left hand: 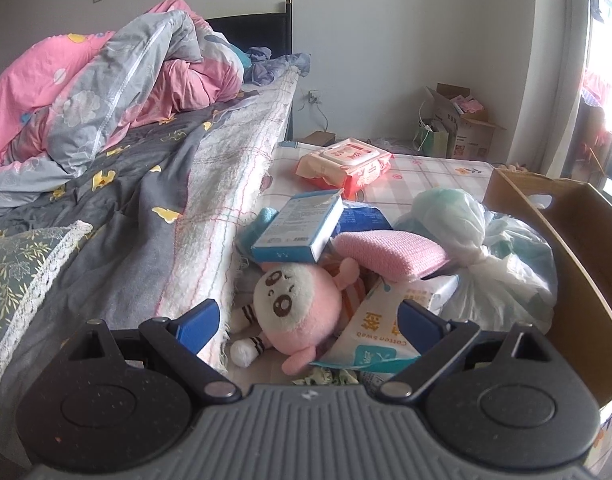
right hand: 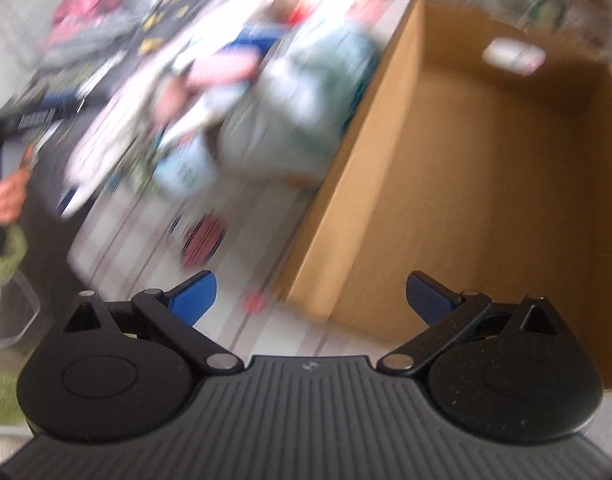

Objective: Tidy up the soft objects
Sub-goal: 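Reach the right gripper to the blue-and-white box and grasp it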

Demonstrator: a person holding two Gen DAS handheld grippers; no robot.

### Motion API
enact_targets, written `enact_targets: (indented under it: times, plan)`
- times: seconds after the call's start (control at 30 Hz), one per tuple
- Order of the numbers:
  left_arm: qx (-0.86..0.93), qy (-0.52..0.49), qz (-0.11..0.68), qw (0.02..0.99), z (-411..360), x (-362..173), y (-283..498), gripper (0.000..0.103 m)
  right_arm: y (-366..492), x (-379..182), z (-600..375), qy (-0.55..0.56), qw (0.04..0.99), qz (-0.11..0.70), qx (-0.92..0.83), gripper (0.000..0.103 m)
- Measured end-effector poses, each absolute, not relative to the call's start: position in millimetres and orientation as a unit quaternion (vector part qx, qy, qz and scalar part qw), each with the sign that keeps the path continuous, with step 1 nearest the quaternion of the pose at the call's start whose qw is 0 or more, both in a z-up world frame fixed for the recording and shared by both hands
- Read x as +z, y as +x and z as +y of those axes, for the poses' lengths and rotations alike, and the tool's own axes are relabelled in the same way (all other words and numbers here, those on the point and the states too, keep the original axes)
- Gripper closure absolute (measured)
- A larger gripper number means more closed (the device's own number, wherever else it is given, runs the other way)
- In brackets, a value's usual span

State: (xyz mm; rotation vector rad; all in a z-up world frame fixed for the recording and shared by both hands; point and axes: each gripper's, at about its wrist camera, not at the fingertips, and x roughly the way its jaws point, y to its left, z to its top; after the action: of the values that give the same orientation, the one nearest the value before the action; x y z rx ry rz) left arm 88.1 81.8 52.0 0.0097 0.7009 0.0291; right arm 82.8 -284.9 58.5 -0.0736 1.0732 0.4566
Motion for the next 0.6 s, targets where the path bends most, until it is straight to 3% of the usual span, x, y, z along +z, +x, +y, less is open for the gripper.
enact_targets:
  times: [0.2, 0.4, 0.47, 0.6]
  plan:
    - [0.022, 0.012, 0.318, 0.948, 99.5, 62.9, 106.0, 0.006, 107.5, 126.7, -253.9, -0.042, 0.895, 0.389, 0.215, 0.001]
    - [0.001, 0.01, 0.335, 0.942, 118.5, 58.4, 151.1, 0.008, 183.8, 152.4, -174.8, 0.024, 0.864, 0.38, 0.33, 0.003]
    - [-0.012, -0.001, 0.348, 0.937, 126.2, 54.3, 169.8, 0.011, 219.5, 143.4, -146.8, 0.054, 0.844, 0.407, 0.346, 0.007]
    - [-0.052, 0.009, 0.379, 0.924, 131.7, 44.3, 205.6, 0.015, 292.9, 106.0, -78.5, 0.094, 0.804, 0.475, 0.346, 0.028]
